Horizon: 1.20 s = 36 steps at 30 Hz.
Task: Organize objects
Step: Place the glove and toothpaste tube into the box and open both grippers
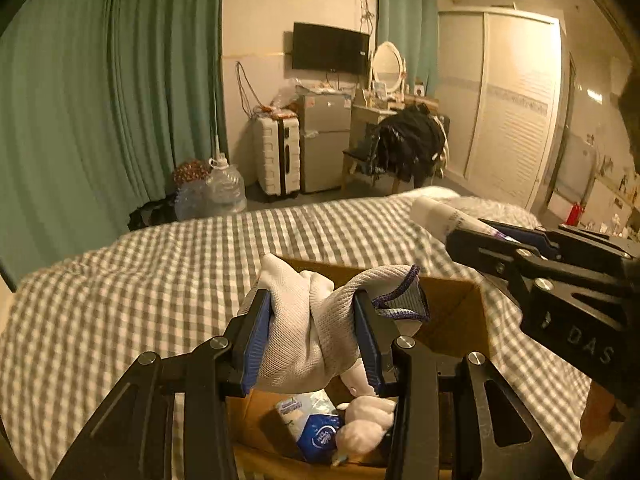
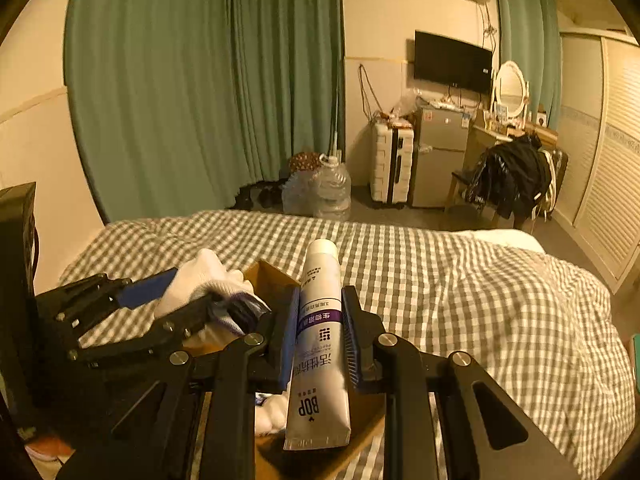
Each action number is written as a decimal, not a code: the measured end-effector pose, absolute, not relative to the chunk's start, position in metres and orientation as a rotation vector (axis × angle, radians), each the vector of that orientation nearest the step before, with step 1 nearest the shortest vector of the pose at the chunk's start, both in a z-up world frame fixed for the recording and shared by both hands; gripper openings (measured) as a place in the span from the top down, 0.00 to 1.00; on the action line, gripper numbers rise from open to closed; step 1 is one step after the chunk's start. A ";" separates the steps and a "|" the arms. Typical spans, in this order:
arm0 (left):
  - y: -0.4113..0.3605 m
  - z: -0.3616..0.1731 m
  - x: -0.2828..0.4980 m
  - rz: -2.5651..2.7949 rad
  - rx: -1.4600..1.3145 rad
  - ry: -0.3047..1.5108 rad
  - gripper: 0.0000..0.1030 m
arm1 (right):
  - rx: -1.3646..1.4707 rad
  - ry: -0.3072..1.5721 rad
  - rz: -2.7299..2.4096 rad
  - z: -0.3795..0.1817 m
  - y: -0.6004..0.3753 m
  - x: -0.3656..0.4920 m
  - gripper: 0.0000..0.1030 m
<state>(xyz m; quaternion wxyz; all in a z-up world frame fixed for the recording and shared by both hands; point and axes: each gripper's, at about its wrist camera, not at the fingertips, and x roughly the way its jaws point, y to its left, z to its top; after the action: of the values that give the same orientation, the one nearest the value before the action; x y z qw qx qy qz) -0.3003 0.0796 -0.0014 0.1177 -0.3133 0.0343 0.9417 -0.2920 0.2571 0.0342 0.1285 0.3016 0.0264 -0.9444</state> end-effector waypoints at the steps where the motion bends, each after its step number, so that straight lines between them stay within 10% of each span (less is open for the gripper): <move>1: 0.080 -0.008 -0.302 2.744 -0.925 0.103 0.60 | 0.892 0.072 -2.742 0.027 0.257 -0.299 0.80; 10: 0.089 -0.052 -0.316 2.647 -1.047 0.083 0.58 | 1.062 -0.016 -2.680 -0.042 0.269 -0.326 0.80; 17: 0.093 -0.054 -0.307 2.614 -1.054 0.071 0.38 | 1.069 -0.089 -2.671 -0.047 0.278 -0.317 0.79; 21: 0.093 -0.052 -0.296 2.609 -1.035 0.090 0.24 | 1.029 -0.122 -2.682 -0.042 0.282 -0.308 0.51; 36: 0.045 0.017 -0.204 2.735 -1.007 -0.035 0.06 | 0.912 -0.157 -2.773 0.022 0.283 -0.208 0.23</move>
<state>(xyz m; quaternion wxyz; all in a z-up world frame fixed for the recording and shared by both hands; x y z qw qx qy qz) -0.2040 0.0449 0.0174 0.1132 -0.3431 -0.0118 0.9324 -0.2080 0.2834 0.0217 0.1088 0.3101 -0.0534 -0.9429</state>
